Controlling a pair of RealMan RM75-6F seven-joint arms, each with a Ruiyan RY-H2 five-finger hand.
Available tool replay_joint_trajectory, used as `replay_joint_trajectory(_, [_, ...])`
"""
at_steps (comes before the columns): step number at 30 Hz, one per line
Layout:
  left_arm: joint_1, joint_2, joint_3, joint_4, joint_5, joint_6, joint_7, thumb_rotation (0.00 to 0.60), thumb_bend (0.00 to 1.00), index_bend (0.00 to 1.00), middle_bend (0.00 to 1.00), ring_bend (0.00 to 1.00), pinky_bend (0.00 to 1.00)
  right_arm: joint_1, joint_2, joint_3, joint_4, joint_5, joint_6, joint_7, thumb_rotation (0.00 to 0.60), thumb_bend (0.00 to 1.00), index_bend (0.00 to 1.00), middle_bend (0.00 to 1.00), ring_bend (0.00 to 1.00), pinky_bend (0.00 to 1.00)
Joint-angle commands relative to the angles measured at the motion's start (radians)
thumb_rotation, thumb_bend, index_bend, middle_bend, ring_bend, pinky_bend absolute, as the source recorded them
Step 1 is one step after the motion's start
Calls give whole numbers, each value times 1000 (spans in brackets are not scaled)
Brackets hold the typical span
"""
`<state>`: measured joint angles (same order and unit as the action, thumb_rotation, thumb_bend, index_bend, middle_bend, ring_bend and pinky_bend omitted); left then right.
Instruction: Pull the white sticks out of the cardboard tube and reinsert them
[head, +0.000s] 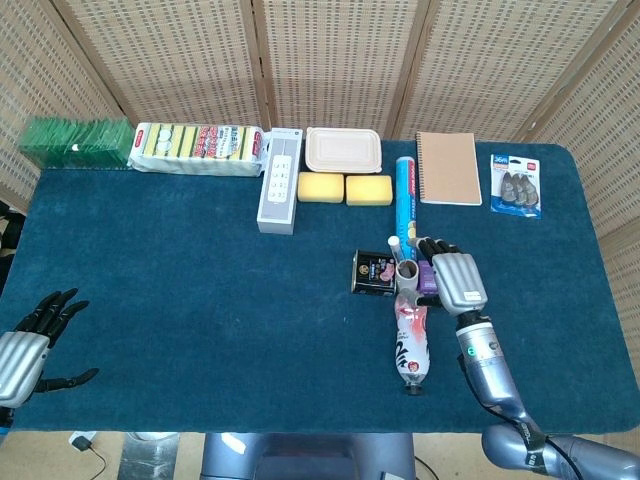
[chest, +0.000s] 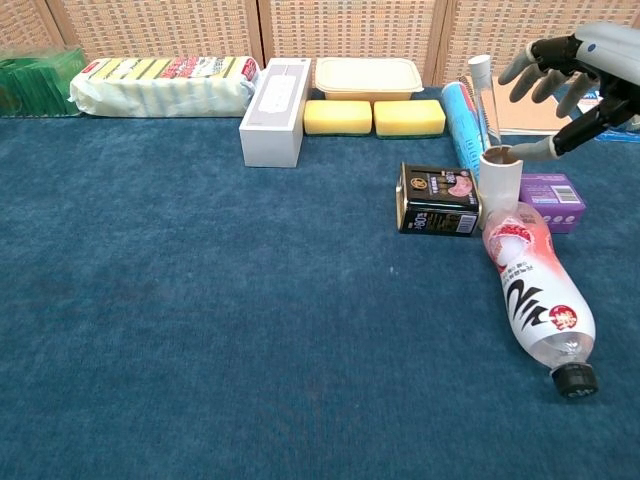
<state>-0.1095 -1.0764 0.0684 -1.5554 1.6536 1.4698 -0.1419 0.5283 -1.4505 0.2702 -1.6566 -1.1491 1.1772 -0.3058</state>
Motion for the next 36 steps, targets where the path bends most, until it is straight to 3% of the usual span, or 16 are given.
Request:
replay_joint_trajectory(1, [0, 0, 0, 1, 0, 0, -1, 448, 111, 107, 62, 24, 230, 7, -7, 0, -2, 6, 2, -10, 518, 241, 226, 290, 281, 330])
replay_joint_trajectory(21, [-2, 4, -3, 3, -6, -4, -11, 450, 111, 106, 62, 24, 229, 57, -76, 12, 29, 67, 1, -70, 516, 241, 254, 335, 304, 347])
replay_joint_trajectory(33, [-6, 3, -7, 4, -15, -13, -12, 456, 112, 106, 62, 24, 229, 82, -90, 19, 63, 97, 3, -110, 511, 255, 347, 407, 372, 404])
replay_joint_trajectory(36, [-7, 3, -7, 3, -17, -16, -11, 452, 112, 106, 62, 24, 229, 85, -95, 17, 74, 105, 0, -112, 532, 258, 361, 425, 396, 417])
